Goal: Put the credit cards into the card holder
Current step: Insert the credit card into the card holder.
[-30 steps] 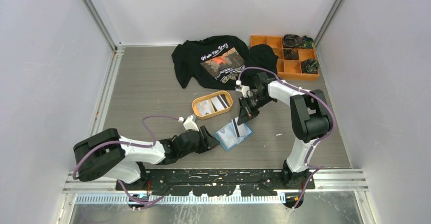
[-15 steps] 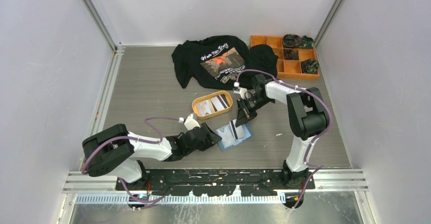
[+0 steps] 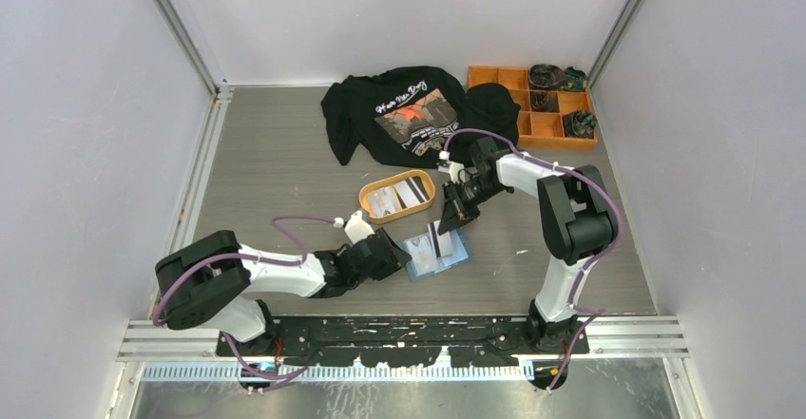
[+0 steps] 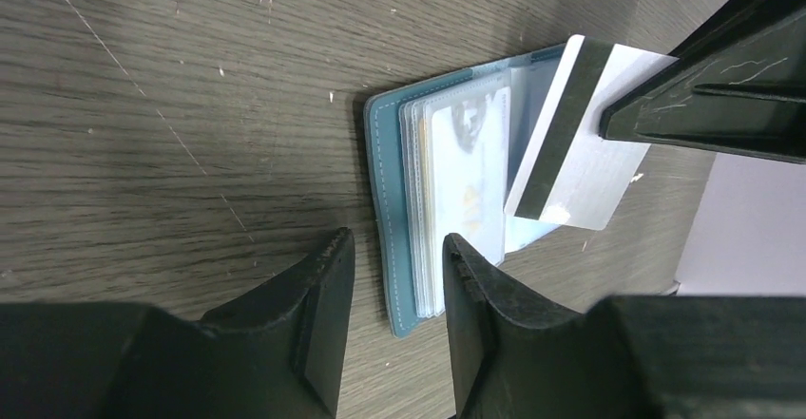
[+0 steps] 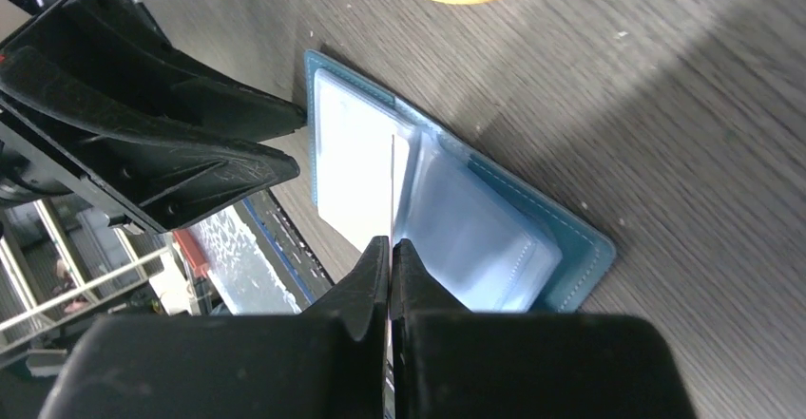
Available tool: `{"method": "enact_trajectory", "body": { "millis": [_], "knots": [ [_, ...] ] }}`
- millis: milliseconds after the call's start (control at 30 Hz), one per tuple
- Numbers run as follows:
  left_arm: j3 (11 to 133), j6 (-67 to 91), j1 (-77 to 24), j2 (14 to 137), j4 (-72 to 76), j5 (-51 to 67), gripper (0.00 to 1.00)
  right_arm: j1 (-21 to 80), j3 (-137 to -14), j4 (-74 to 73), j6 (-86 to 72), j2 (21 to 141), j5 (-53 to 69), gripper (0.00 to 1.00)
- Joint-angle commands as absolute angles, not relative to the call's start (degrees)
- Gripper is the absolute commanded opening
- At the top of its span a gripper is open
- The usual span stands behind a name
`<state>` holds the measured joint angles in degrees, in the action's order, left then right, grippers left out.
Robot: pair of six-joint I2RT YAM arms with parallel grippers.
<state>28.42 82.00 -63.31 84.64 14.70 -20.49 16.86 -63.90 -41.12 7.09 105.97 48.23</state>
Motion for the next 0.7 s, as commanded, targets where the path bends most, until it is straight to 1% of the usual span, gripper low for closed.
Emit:
{"method": "enact_trajectory", "body": {
  "millis": [0, 200, 367, 667],
  "knots": [
    [30.1, 79.7, -63.5, 84.1, 11.2, -23.6, 0.40, 16.2, -62.4, -37.3, 3.4, 101.1, 46.1, 0.01],
    [31.4, 77.8, -63.5, 84.9, 10.8, -22.6, 0.41, 16.3, -61.8, -35.7, 0.7, 102.8, 44.8, 0.01],
    [32.1, 77.5, -63.5, 86.1, 10.9, -21.4, 0.42, 16.5, -61.4, -35.3, 0.1, 103.2, 47.0, 0.01],
    [32.8, 77.2, -63.4, 85.5, 7.7, -22.6, 0.42, 15.5, -60.4, -34.7, 0.1, 98.3, 48.1, 0.01]
  ]
}}
